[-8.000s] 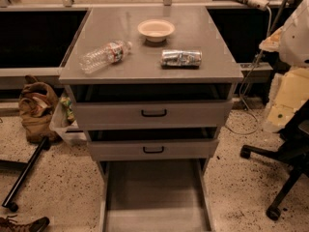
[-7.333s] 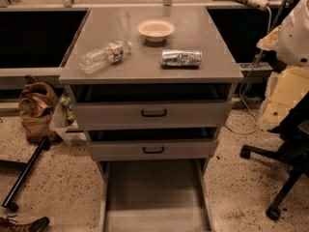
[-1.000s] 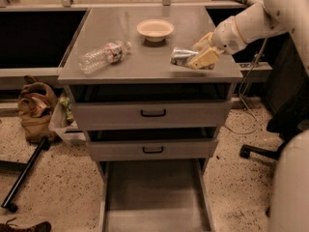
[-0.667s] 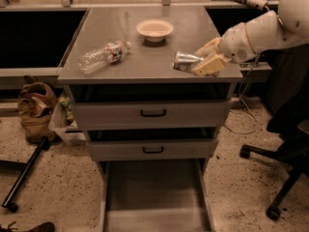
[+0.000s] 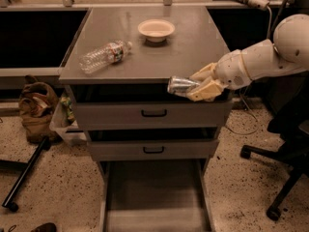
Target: Place redbull can into bottom drawer
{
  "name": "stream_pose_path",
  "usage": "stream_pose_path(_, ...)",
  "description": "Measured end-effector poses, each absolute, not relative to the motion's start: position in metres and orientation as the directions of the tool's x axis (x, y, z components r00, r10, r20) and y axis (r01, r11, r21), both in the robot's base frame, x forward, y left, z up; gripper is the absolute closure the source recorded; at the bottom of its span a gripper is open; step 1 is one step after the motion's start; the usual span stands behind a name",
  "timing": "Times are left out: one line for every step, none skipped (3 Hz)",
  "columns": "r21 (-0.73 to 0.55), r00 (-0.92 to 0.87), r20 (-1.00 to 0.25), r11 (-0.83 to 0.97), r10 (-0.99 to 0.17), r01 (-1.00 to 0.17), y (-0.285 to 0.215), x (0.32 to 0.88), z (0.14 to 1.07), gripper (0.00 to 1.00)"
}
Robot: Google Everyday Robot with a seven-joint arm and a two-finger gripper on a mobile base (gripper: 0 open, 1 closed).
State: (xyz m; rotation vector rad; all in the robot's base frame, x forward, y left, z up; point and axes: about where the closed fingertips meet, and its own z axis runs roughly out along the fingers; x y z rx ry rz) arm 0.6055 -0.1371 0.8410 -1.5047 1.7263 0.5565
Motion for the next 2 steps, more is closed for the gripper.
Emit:
stream_pose_path(-0.178,-0.012,-0.765,0.23,-0.644,-0.957,-0.141,0.586,0.843,1.0)
stream_pose_path(-0.236,0.011,-0.763,0.263,-0.646,-0.936,-0.14,0.557,0.834,1.0)
